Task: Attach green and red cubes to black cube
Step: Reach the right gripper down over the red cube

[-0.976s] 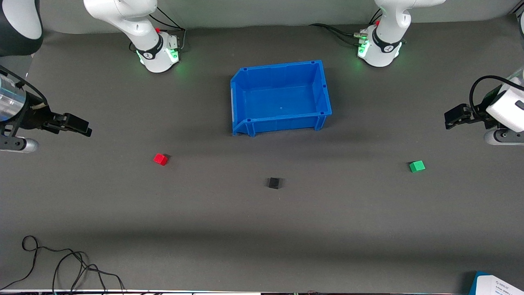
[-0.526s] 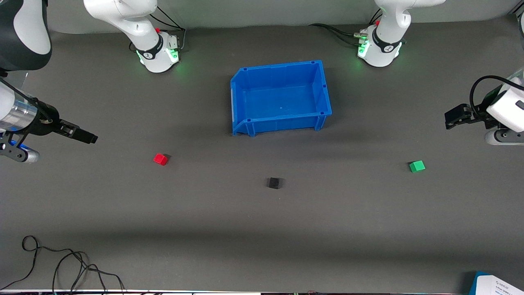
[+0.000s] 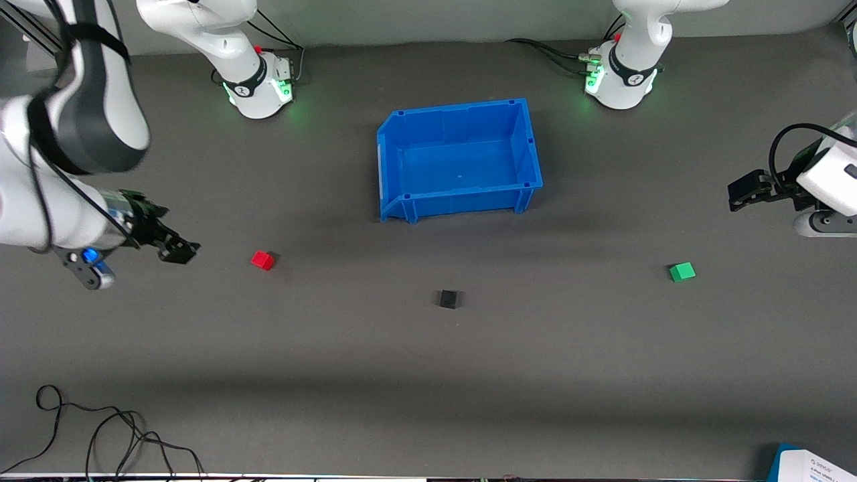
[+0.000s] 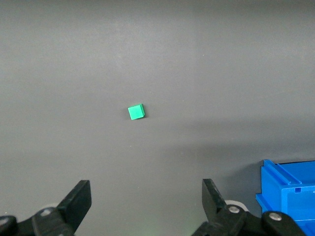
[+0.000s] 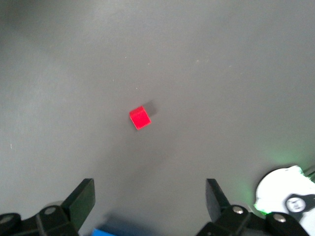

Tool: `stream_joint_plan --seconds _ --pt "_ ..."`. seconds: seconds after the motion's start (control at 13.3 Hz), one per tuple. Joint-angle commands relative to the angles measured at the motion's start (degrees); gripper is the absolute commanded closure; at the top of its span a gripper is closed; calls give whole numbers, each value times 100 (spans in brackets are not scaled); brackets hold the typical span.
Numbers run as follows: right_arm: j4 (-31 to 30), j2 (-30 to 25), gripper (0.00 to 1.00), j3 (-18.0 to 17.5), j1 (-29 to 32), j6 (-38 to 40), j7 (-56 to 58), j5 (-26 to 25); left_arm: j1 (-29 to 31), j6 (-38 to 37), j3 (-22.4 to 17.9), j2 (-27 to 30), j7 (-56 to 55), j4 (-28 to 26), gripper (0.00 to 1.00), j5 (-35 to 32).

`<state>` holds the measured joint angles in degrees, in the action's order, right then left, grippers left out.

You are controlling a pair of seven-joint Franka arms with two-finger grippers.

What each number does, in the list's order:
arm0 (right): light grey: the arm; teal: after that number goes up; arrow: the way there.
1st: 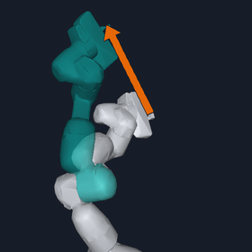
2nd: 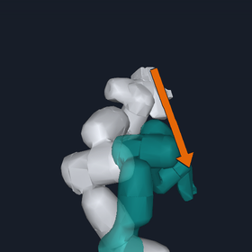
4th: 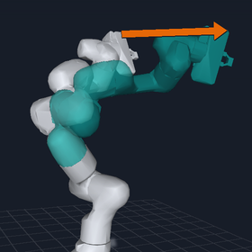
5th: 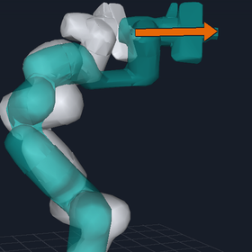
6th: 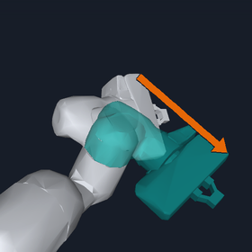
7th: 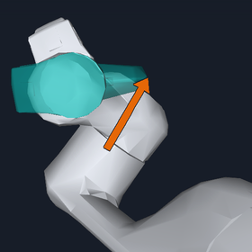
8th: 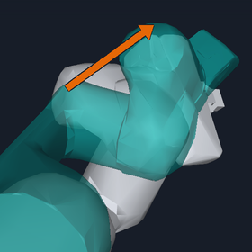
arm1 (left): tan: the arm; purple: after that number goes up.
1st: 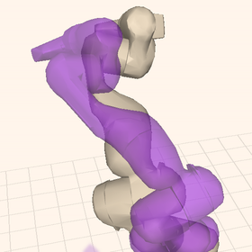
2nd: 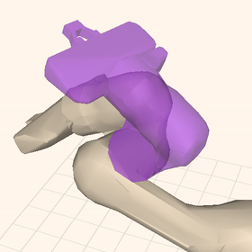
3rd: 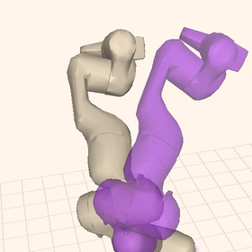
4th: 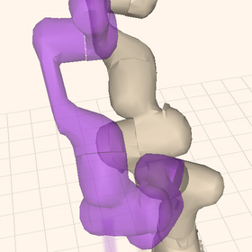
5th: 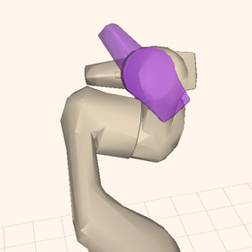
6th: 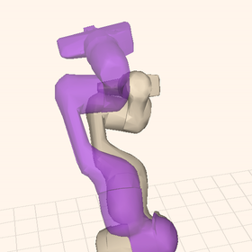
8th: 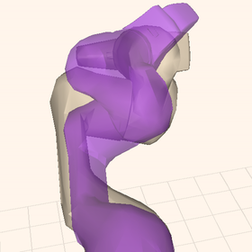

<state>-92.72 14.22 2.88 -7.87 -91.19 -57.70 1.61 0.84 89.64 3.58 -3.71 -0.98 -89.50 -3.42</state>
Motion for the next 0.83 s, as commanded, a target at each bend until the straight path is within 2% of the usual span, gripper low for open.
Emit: stream_joint_plan --seconds 0.0,0.15,0.45,0.6,0.75 --pt "-927 -120 1 20 -22 -1106 -889 -11 -13 54 -33 46 80 -15 0 69" --pt "-1737 -226 1 37 -153 -2188 -1426 -20 -13 54 -33 46 80 -15 0 69" --pt "-2582 -209 1 38 -206 -3069 -2201 -29 -13 54 -33 46 80 -15 0 69" --pt "-3048 -174 1 64 -180 -3500 -1853 -316 -13 54 -33 46 80 -6 0 69" --pt "-3156 -25 1 64 -171 -3686 -1290 -538 -13 54 -33 46 80 -6 0 69"
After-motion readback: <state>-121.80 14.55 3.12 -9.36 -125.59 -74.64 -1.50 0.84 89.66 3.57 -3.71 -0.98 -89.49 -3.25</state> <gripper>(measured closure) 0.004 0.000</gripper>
